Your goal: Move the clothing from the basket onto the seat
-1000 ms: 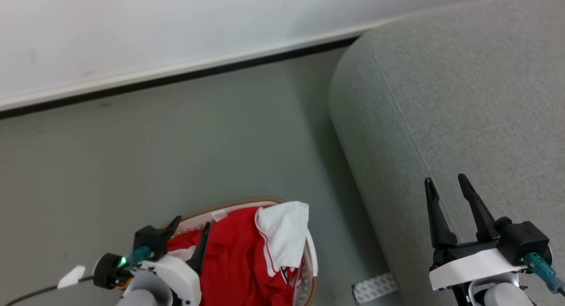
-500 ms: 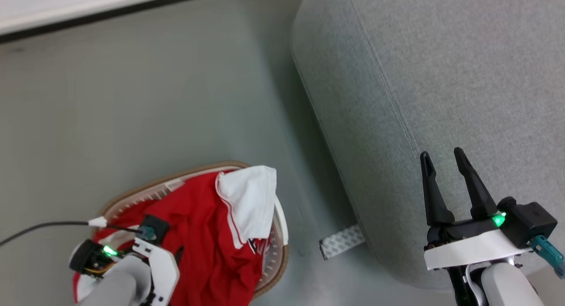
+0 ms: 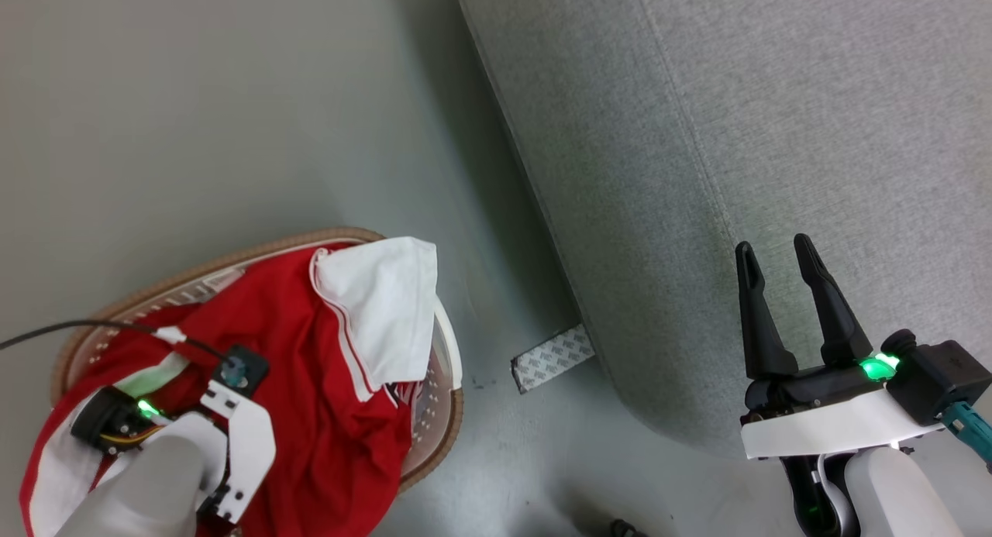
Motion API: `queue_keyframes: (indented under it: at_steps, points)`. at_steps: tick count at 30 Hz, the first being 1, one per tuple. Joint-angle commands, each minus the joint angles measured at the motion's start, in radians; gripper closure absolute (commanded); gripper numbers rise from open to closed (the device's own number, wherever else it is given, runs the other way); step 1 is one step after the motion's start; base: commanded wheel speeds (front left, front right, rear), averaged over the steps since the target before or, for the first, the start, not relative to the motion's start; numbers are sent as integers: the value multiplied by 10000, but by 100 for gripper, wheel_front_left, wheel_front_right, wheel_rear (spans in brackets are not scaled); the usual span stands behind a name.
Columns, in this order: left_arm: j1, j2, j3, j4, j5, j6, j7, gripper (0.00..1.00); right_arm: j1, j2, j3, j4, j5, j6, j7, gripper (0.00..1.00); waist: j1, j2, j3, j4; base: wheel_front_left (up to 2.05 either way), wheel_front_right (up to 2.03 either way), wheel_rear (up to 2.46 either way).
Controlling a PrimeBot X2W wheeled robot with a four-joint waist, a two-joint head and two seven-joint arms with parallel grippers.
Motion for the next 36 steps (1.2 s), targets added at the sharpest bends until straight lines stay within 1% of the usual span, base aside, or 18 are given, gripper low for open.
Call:
queue_keyframes:
  at_steps: [1,4,10,11,12,13,14,22,28,36]
  points:
    - [-167,73,-101,61,-46,10,163,0,-13,4,-43,-56,51,-23,-21,0,-2,0,271,-44,0,0,0]
    - [-328,33,-388,130,-201,10,460,0,46,3,-102,-152,105,-23,-21,0,-2,0,494,6,0,0,0]
    - [-575,-3,-879,156,-560,10,547,0,66,1,-83,-215,208,-23,-21,0,-2,0,715,70,0,0,0]
    - [-607,1,-928,167,-613,10,530,5,43,1,-77,-206,215,-23,-21,0,-2,0,725,75,0,0,0]
    - [-633,2,-972,173,-622,10,489,53,14,1,-72,-193,207,-23,-21,0,-2,0,729,79,0,0,0]
    - [-650,-5,-999,169,-693,10,440,82,-26,1,-59,-175,204,-24,-21,0,-2,0,727,80,0,0,0]
    - [-662,0,-1021,172,-762,10,362,100,-65,3,-43,-157,203,-23,-21,0,-2,0,718,79,0,0,0]
    - [-520,79,-1119,247,-1268,10,-235,100,-388,1,258,73,213,-23,-21,0,-2,0,250,-38,0,0,0]
    - [-151,-463,-1174,208,-1684,10,-841,100,-337,-2,31,267,-169,-23,-21,0,-2,0,-843,328,0,0,0]
    - [282,-1333,-1350,-24,-2346,10,-1896,100,-125,-6,-309,629,-767,-23,-21,0,-2,0,-2550,1232,0,0,0]
